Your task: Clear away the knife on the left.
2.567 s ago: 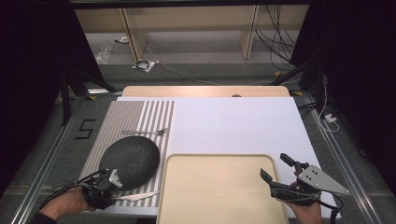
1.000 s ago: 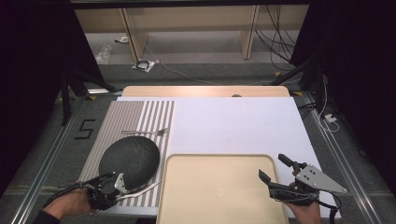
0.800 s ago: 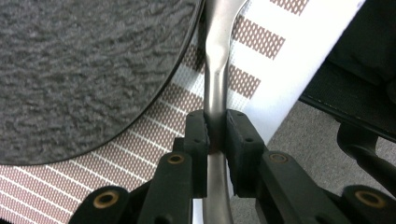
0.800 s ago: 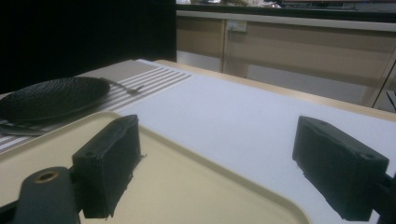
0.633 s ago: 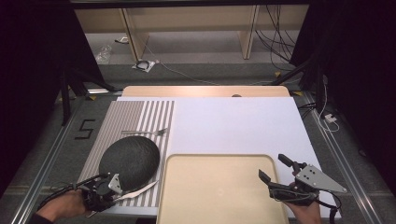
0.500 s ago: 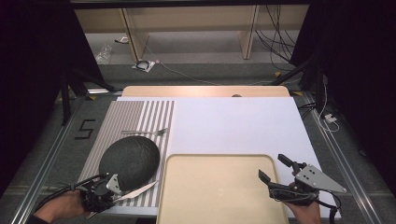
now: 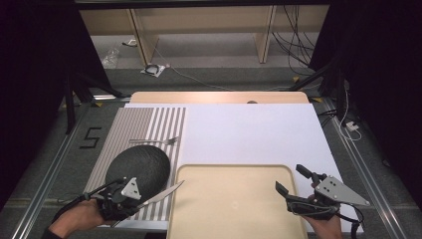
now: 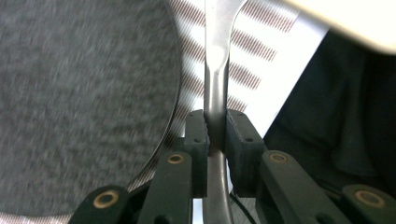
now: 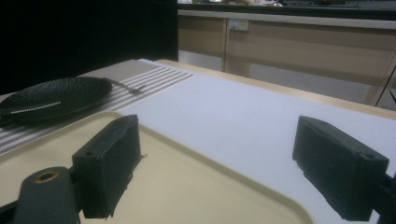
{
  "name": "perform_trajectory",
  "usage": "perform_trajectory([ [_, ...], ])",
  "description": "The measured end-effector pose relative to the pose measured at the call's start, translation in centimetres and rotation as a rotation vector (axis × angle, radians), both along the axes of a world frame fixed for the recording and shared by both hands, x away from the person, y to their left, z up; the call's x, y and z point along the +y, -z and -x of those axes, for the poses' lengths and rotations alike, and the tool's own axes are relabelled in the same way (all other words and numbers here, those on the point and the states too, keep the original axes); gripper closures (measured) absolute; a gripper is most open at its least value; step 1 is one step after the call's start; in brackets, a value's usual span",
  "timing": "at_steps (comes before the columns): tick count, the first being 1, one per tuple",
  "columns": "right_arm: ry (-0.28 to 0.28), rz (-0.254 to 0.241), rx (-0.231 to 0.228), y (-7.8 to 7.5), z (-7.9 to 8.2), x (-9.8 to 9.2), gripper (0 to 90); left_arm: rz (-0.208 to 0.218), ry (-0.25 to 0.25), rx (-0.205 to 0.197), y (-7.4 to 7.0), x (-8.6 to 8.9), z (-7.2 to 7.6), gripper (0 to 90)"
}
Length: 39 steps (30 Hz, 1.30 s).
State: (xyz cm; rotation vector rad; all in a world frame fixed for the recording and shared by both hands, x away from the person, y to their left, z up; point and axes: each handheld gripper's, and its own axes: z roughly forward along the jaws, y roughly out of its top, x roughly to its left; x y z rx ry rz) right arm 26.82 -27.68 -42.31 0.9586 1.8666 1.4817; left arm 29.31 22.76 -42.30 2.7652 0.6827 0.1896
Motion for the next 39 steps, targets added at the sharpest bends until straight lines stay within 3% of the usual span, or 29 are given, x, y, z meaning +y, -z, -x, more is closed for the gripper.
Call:
perform_trajectory([
  [3, 0.0, -0.004, 0.0, 0.0, 0.0, 0.0, 16.2, 0.005, 0.029, -0.019, 0.1, -1.1, -0.1, 79.0],
  [14, -0.003, -0.003, 0.002, 0.0, 0.0, 0.0, 16.2, 0.074, 0.107, -0.026, -0.5, -5.9, -0.9, 79.0],
  [20, -0.003, 0.0, 0.004, 0.0, 0.0, -0.1, 16.1, 0.085, 0.081, -0.001, -0.5, -8.8, -1.7, 79.0],
  [27, -0.003, -0.003, 0.003, 0.0, 0.0, 0.0, 16.2, 0.101, 0.063, 0.011, -0.4, -10.6, -2.2, 79.0],
  [39, -0.005, -0.003, 0.001, 0.0, 0.0, 0.0, 16.2, 0.092, 0.086, 0.057, 0.0, -13.5, -1.9, 79.0],
])
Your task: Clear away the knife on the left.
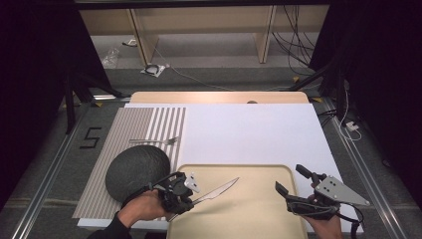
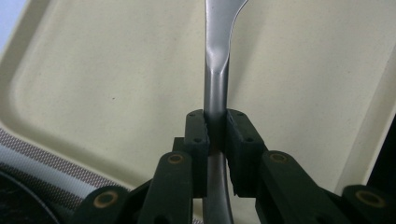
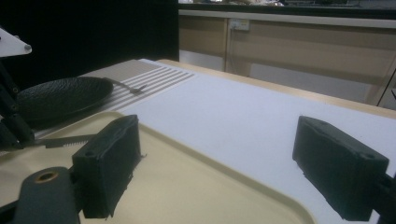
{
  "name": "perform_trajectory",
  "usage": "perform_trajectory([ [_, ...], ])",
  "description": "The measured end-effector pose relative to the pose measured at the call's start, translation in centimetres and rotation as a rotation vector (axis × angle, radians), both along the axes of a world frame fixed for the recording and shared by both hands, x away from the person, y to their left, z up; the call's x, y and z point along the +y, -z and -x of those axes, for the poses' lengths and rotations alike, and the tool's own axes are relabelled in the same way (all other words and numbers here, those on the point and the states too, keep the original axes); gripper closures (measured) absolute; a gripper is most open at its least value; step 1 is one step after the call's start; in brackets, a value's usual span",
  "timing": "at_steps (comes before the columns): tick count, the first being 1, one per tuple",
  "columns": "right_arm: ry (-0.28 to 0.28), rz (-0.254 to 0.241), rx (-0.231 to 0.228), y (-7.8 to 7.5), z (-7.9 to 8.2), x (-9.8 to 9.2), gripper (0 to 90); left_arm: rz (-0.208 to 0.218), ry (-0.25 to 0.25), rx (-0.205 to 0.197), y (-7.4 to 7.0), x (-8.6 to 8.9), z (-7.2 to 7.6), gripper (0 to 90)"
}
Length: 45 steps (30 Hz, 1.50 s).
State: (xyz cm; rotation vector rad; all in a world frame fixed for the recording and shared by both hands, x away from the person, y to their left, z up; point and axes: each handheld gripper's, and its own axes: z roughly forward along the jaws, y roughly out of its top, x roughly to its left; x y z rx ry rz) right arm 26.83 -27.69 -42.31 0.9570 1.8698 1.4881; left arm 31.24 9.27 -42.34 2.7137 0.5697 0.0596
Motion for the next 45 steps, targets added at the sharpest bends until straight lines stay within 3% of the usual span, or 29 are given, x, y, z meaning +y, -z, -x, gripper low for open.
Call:
perform_trajectory([
  [12, 0.0, 0.006, 0.0, 0.0, 0.1, 0.0, 16.2, -0.038, 0.014, 0.023, 0.5, -1.3, 0.6, 79.0],
  [21, -0.002, 0.007, -0.006, -0.1, 0.1, 0.0, 16.2, -0.085, 0.053, 0.066, 1.7, -2.6, 1.6, 79.0],
  [35, -0.005, 0.005, -0.007, 0.0, 0.1, 0.1, 16.2, -0.13, 0.079, 0.138, 2.7, -3.1, 2.3, 79.0],
  [45, -0.008, 0.005, -0.007, 0.0, 0.1, 0.1, 16.2, -0.164, 0.085, 0.158, 3.2, -3.2, 2.4, 79.0],
])
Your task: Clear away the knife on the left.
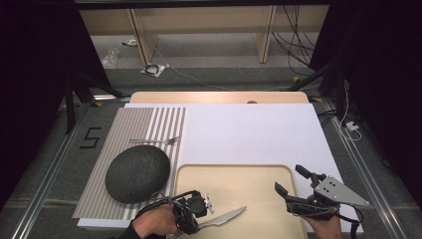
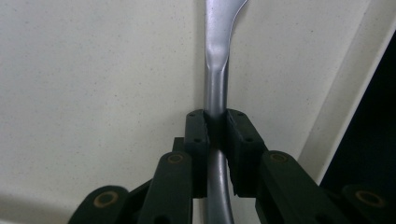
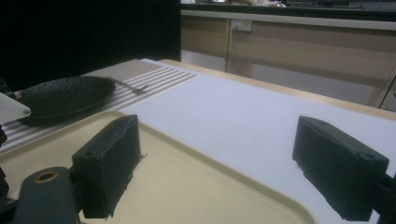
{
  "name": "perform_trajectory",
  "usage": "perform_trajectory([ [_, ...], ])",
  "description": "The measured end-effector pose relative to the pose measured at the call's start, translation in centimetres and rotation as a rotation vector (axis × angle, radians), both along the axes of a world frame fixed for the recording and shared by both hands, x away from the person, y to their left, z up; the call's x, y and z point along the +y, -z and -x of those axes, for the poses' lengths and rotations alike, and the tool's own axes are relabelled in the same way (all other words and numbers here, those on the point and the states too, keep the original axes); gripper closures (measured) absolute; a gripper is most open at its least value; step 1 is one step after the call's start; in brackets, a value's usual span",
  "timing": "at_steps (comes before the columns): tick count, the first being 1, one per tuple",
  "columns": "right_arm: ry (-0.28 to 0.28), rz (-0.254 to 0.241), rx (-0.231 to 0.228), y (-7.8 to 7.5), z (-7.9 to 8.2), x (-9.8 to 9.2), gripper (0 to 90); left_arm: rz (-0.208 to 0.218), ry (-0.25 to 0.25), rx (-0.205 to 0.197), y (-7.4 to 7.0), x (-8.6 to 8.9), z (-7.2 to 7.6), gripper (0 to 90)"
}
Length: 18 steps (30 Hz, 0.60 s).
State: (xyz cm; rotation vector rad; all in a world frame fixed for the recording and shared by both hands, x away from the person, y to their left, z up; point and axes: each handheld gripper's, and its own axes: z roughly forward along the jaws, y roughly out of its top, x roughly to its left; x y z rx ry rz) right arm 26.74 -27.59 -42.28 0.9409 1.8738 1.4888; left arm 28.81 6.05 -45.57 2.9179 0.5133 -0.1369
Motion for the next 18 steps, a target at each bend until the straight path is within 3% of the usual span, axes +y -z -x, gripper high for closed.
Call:
perform_trajectory([
  [5, 0.001, -0.002, 0.003, 0.0, 0.0, 0.0, 16.2, 0.004, -0.004, 0.003, 0.0, 0.1, 0.0, 78.8],
  [9, -0.005, 0.0, 0.005, 0.0, 0.0, 0.0, 16.1, 0.031, 0.0, 0.015, -0.1, 0.1, 0.0, 74.7],
  [13, -0.003, -0.003, 0.007, 0.0, 0.0, 0.0, 16.1, 0.081, 0.015, -0.045, -1.1, 0.0, 0.3, 69.6],
  [18, -0.007, -0.003, 0.003, 0.0, 0.0, 0.0, 16.1, 0.15, 0.058, -0.103, -1.6, -0.7, 0.9, 83.2],
])
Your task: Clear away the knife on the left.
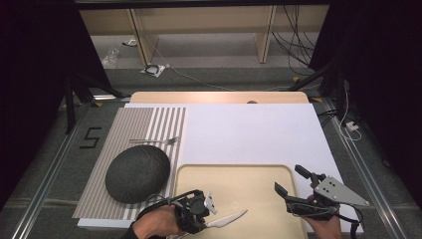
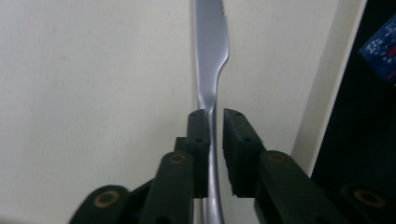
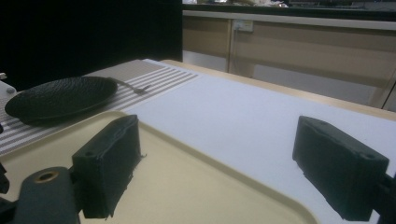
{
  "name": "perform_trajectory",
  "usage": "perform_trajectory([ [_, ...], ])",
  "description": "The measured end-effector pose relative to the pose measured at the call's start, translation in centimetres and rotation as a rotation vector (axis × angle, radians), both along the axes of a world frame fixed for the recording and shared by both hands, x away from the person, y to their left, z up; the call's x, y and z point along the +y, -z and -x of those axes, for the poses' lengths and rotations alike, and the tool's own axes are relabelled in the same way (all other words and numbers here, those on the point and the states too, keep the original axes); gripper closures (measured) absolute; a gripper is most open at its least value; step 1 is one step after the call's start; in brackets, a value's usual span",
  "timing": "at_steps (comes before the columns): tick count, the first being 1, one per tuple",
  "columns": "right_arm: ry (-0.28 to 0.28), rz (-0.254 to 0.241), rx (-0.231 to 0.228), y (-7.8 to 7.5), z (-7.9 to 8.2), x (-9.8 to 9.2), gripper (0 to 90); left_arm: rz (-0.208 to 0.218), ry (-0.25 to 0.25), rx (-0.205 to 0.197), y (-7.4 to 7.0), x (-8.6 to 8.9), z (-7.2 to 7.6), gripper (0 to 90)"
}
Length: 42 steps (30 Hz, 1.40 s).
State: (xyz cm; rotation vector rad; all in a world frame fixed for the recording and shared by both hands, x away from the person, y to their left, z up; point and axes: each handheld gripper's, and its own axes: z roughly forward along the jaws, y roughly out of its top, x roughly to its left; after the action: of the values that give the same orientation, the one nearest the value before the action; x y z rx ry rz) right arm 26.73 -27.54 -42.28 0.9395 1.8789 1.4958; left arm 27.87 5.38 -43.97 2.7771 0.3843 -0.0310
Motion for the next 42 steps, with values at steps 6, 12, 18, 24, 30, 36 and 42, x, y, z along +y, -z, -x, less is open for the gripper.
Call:
perform_trajectory([
  [6, -0.003, 0.002, 0.001, -0.1, 0.1, 0.0, 16.2, 0.021, 0.046, -0.028, 0.7, -0.9, 0.7, 89.2],
  [12, -0.003, 0.001, 0.001, -0.1, 0.0, 0.0, 16.1, 0.035, 0.047, -0.037, 1.5, -1.3, 0.8, 89.3],
  [18, -0.002, 0.0, 0.001, 0.0, 0.0, 0.0, 16.2, 0.038, 0.035, -0.033, 1.9, -1.3, 0.6, 89.3],
  [24, -0.002, 0.001, 0.0, -0.1, 0.0, 0.0, 16.1, 0.033, 0.022, -0.052, 2.0, -1.1, 0.3, 89.3],
  [30, -0.002, 0.001, 0.0, -0.1, 0.0, 0.0, 16.2, 0.034, -0.009, -0.065, 2.2, -0.6, -0.2, 89.3],
  [36, -0.002, 0.003, 0.0, -0.1, 0.1, 0.0, 16.2, 0.046, -0.047, -0.072, 2.3, -0.1, -0.7, 89.2],
  [42, -0.002, 0.004, 0.0, -0.1, 0.1, 0.0, 16.2, 0.048, -0.064, -0.08, 2.3, 0.3, -1.0, 89.3],
])
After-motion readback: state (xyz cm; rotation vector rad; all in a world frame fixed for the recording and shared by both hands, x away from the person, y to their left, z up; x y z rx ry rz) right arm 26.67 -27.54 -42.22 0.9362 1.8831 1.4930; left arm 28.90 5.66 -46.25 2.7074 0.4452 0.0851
